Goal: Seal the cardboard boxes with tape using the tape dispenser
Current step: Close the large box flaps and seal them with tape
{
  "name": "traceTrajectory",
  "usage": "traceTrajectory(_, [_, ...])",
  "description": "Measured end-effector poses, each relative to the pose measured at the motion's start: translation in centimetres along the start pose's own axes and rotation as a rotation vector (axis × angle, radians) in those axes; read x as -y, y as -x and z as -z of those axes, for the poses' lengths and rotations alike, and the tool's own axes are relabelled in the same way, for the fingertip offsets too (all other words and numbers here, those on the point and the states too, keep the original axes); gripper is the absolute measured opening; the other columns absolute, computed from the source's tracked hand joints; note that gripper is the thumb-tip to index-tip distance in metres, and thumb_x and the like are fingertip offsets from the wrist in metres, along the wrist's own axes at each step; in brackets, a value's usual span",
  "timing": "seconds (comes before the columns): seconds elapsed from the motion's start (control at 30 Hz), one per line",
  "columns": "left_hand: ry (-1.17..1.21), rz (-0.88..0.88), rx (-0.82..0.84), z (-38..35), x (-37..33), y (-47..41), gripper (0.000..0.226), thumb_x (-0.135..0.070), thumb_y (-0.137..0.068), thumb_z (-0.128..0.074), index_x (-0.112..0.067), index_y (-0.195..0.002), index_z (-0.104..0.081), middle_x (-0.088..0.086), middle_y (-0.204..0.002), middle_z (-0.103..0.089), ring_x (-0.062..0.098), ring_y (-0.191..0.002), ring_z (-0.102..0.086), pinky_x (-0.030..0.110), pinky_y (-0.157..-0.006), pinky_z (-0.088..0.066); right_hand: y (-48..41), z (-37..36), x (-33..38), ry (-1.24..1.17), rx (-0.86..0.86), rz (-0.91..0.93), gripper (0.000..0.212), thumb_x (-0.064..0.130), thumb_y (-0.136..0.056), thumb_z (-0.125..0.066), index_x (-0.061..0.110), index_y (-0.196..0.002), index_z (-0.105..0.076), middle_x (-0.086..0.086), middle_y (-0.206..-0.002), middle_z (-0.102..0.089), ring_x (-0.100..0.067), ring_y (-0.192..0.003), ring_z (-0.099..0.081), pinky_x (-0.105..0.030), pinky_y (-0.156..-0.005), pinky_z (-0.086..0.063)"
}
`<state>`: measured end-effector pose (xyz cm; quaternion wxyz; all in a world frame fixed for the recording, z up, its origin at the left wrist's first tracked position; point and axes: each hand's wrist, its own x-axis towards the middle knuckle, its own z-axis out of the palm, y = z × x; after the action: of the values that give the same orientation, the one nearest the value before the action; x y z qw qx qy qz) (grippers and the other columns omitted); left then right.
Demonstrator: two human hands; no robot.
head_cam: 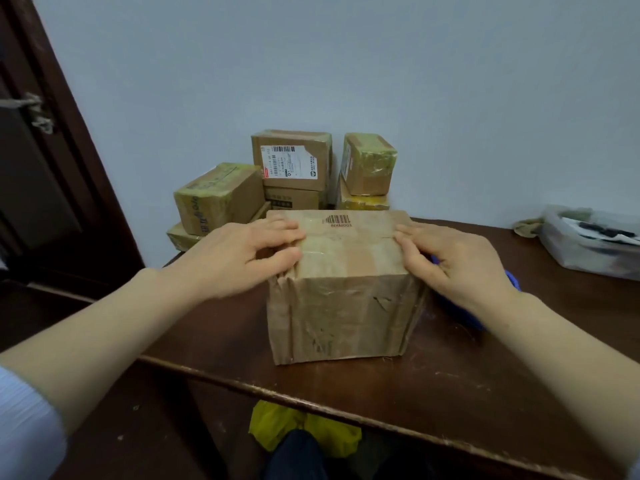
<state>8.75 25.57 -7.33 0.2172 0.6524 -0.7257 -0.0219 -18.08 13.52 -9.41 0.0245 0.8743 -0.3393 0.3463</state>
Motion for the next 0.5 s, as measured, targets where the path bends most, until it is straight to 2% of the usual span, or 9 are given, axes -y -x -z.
traceTrajectory(0.07, [0.011, 0.005, -0.055, 0.0, -0.9, -0.7, 0.075, -0.069, -0.071, -0.028, -0.036, -0.134, -0.052, -0.017, -0.144, -0.044, -0.004, -0.138, -0.028, 0.026, -0.116, -0.025, -1.1, 0.5, 0.9, 0.023, 0.024, -0.06, 0.035, 0.042, -0.089, -0.045, 0.023, -0.093, -0.075, 0.006, -0.121, -0.066, -0.012, -0.123, -0.053, -0.035, -0.091, -0.048])
traceTrajectory(0.1, [-0.017, -0.011, -0.034, -0.1, -1.6, -1.5, 0.076, -0.067, -0.072, -0.026, -0.037, -0.138, -0.047, -0.015, -0.146, -0.042, 0.0, -0.14, -0.026, 0.031, -0.117, -0.024, -2.1, 0.6, 1.7, 0.022, 0.079, -0.029, 0.04, 0.045, -0.089, -0.041, 0.024, -0.099, -0.073, 0.006, -0.127, -0.063, -0.014, -0.127, -0.05, -0.037, -0.095, -0.045])
traceTrajectory(0.17, [-0.109, -0.031, 0.082, -0.6, -2.9, -3.0, 0.075, -0.066, -0.077, -0.021, -0.039, -0.146, -0.032, -0.01, -0.153, -0.032, 0.011, -0.144, -0.023, 0.037, -0.118, -0.022, -3.8, 0.1, 3.4, -0.051, 0.29, 0.109, 0.051, 0.052, -0.093, -0.029, 0.03, -0.125, -0.062, 0.009, -0.138, -0.053, -0.014, -0.131, -0.044, -0.037, -0.106, -0.037])
traceTrajectory(0.23, [-0.163, 0.003, 0.187, -1.2, -3.5, -3.8, 0.06, -0.059, -0.092, -0.026, -0.038, -0.148, -0.028, -0.012, -0.155, -0.028, 0.011, -0.143, -0.025, 0.033, -0.116, -0.023, -4.4, -0.9, 4.1, -0.043, 0.472, 0.121, 0.048, 0.053, -0.097, -0.026, 0.038, -0.134, -0.052, 0.017, -0.143, -0.047, -0.011, -0.132, -0.042, -0.04, -0.104, -0.04])
traceTrajectory(0.3, [-0.147, 0.013, 0.197, -0.9, -3.0, -3.6, 0.05, -0.053, -0.097, -0.031, -0.04, -0.146, -0.033, -0.024, -0.151, -0.027, 0.001, -0.141, -0.024, 0.027, -0.114, -0.024, -3.9, -1.1, 3.4, 0.008, 0.438, 0.058, 0.04, 0.049, -0.098, -0.032, 0.042, -0.129, -0.055, 0.022, -0.139, -0.048, -0.009, -0.128, -0.046, -0.039, -0.095, -0.047])
traceTrajectory(0.37, [-0.091, 0.031, 0.212, -0.1, -1.8, -2.3, 0.054, -0.063, -0.092, -0.033, -0.045, -0.143, -0.036, -0.031, -0.147, -0.027, -0.005, -0.139, -0.019, 0.026, -0.115, -0.02, -2.9, -0.6, 2.9, -0.007, 0.345, 0.016, 0.033, 0.045, -0.097, -0.039, 0.041, -0.12, -0.063, 0.023, -0.132, -0.054, -0.007, -0.122, -0.052, -0.036, -0.089, -0.05])
traceTrajectory(0.43, [0.007, 0.086, 0.182, 0.6, -0.1, -1.1, 0.056, -0.07, -0.087, -0.035, -0.047, -0.139, -0.04, -0.03, -0.147, -0.027, -0.007, -0.139, -0.018, 0.023, -0.116, -0.016, -1.7, -0.4, 2.7, -0.071, 0.226, -0.05, 0.03, 0.04, -0.095, -0.046, 0.036, -0.113, -0.069, 0.019, -0.126, -0.06, -0.008, -0.119, -0.055, -0.035, -0.089, -0.05])
traceTrajectory(0.5, [0.139, 0.239, 0.054, 0.3, 1.7, 0.1, 0.041, -0.051, -0.093, -0.049, -0.041, -0.133, -0.052, -0.023, -0.142, -0.042, -0.002, -0.135, -0.033, 0.023, -0.113, -0.025, -0.9, -0.6, 2.6, -0.166, 0.093, -0.149, 0.027, 0.03, -0.094, -0.052, 0.025, -0.111, -0.072, 0.011, -0.123, -0.064, -0.011, -0.119, -0.056, -0.031, -0.093, -0.047])
